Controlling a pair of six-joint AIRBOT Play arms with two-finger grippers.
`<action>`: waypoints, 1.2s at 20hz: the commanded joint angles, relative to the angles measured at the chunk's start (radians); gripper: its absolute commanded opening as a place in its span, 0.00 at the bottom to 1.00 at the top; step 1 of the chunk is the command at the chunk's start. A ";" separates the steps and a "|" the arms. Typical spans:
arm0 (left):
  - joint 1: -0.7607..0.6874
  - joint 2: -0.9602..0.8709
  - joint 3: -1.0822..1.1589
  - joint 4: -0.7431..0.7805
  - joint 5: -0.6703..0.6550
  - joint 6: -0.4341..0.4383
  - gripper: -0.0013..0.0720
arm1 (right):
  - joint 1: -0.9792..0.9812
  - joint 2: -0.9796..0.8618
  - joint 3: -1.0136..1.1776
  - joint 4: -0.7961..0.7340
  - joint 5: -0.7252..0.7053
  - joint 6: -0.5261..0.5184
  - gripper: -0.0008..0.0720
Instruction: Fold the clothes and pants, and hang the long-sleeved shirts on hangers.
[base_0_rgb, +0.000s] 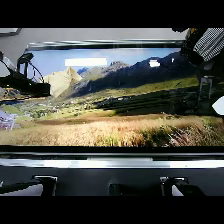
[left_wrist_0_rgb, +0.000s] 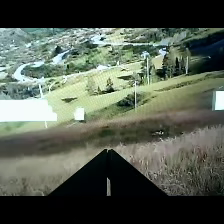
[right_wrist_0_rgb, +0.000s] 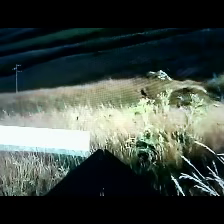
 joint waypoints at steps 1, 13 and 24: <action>0.000 0.000 0.000 0.000 0.000 0.000 0.05 | 0.001 -0.001 0.001 0.000 0.000 0.000 0.08; 0.000 0.000 0.000 0.000 0.000 0.000 0.05 | 0.001 -0.001 0.001 0.003 -0.009 0.001 0.08; -0.012 -0.002 0.000 -0.023 0.420 -0.064 0.05 | 0.001 -0.001 0.001 -0.003 -0.184 0.000 0.07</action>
